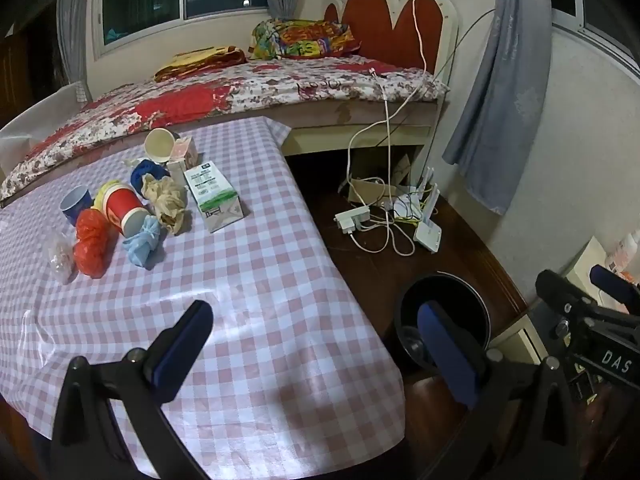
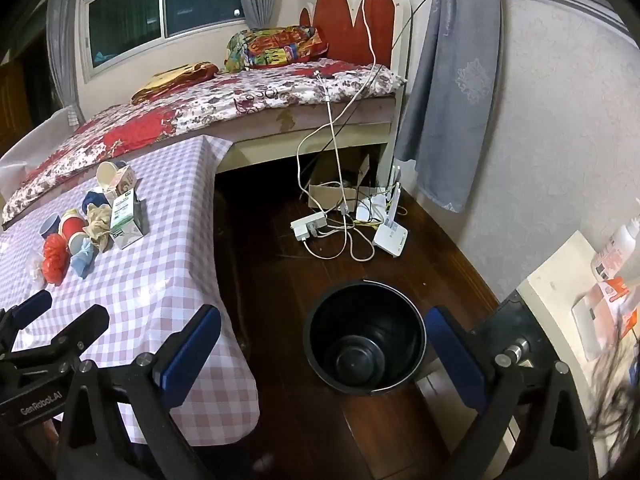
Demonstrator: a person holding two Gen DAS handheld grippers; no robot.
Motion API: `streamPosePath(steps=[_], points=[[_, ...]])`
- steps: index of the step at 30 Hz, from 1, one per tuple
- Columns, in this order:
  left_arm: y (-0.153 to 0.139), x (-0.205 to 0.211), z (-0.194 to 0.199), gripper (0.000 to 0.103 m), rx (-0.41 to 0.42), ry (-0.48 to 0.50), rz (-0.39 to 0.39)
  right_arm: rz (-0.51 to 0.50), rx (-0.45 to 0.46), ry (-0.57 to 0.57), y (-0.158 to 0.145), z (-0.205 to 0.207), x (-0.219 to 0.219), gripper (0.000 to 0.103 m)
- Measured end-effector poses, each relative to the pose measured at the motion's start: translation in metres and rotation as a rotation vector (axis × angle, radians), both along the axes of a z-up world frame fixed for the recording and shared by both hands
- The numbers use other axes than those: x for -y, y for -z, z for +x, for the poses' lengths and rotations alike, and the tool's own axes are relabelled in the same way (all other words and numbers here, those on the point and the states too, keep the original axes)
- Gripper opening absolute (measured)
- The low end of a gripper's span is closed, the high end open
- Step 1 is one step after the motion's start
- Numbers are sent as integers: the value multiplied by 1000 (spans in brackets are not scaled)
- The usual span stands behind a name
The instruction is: Collect trash
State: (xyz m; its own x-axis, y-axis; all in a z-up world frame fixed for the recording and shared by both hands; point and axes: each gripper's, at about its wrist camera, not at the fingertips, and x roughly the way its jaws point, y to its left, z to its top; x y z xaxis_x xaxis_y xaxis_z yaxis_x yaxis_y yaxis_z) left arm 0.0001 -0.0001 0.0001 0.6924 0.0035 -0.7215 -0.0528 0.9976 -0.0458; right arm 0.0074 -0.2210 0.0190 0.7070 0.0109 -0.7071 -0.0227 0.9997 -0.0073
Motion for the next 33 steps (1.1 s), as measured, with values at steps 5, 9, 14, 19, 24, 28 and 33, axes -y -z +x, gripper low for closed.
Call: streamPosePath(steps=[5, 9, 14, 19, 24, 28, 33], points=[[0, -1, 1, 103, 0, -1, -7, -1, -2, 0, 0, 0, -1, 103], [-1, -3, 3, 103, -2, -4, -4, -3, 2, -4, -3, -1, -1, 103], [-2, -5, 2, 103, 8, -5, -5, -5, 2, -2, 0, 1, -3, 103], [-2, -6, 0, 103, 12, -10, -6, -5, 0, -2, 0, 1, -2, 103], [-3, -7, 0, 103, 14, -10, -5, -7, 1, -7, -1, 3, -4, 103], [-3, -10, -2, 103, 17, -13, -3, -7, 2, -6, -1, 3, -6, 103], [-1, -13, 1, 103, 14, -24, -4, -8, 6, -12, 1, 4, -9, 103]])
